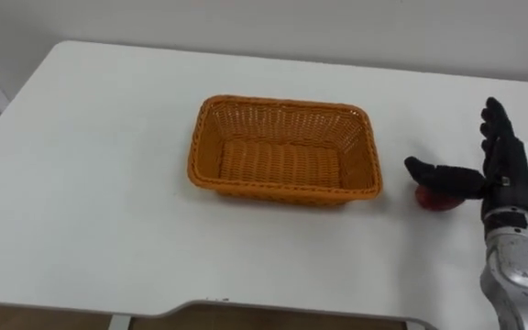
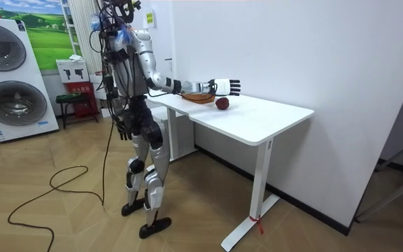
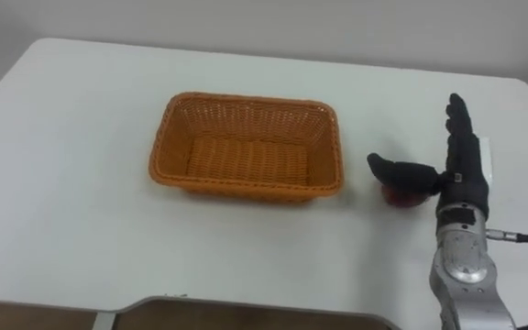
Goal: Pick and place apple
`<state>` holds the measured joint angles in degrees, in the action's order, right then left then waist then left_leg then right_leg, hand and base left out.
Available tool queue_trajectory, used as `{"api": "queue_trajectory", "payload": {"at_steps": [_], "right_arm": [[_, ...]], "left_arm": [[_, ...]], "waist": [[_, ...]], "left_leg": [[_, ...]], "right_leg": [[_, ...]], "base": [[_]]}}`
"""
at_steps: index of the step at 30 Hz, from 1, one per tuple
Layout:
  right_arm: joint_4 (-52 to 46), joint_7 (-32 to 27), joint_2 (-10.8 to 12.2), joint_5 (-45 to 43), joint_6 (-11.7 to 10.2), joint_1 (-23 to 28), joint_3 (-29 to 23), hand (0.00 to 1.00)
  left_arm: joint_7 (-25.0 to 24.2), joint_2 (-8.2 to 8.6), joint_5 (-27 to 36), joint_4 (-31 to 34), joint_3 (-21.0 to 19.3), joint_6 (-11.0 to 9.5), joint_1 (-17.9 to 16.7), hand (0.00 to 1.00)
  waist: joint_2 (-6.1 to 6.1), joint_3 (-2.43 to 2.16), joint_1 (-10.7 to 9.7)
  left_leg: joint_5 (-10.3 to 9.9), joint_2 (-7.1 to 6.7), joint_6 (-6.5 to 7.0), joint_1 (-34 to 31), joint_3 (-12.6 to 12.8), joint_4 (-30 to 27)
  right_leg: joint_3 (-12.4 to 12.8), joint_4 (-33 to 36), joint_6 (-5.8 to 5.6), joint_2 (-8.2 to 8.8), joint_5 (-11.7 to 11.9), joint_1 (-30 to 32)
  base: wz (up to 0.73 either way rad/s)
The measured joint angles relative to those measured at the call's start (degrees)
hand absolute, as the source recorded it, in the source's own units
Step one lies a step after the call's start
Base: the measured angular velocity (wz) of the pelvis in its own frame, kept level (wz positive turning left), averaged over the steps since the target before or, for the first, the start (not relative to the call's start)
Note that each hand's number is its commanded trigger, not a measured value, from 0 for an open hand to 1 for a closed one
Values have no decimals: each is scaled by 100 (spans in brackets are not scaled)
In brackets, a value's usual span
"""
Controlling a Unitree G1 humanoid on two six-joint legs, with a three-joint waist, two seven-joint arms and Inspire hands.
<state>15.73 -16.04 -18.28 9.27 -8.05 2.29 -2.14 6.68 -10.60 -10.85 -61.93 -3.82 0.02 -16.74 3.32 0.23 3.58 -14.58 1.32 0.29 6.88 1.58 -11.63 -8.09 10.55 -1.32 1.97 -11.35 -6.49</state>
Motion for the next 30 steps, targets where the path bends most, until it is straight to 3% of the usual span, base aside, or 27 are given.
{"api": "queue_trajectory", "payload": {"at_steps": [8, 16, 30], "right_arm": [[318, 23, 6, -4, -4, 245, 283, 0], [886, 130, 5, 306, -5, 262, 169, 0], [1588, 376, 2, 99, -149, -47, -9, 0]], "left_arm": [[11, -4, -2, -1, 8, -8, 54, 0], [56, -6, -9, 1, -64, -8, -31, 0], [34, -7, -10, 6, -65, -8, -68, 0]], "waist": [[-33, 4, -4], [-91, -10, -34], [-21, 14, -23]], "left_leg": [[0, 0, 0, 69, 16, -4], [0, -1, -1, 94, 2, -11], [0, -6, -1, 138, -24, -23]], "right_leg": [[15, -2, 0, -5, 11, -80], [7, 9, 3, -4, 13, -115], [-17, -1, 3, 2, 12, -180]], "base": [[0], [0], [0]]}}
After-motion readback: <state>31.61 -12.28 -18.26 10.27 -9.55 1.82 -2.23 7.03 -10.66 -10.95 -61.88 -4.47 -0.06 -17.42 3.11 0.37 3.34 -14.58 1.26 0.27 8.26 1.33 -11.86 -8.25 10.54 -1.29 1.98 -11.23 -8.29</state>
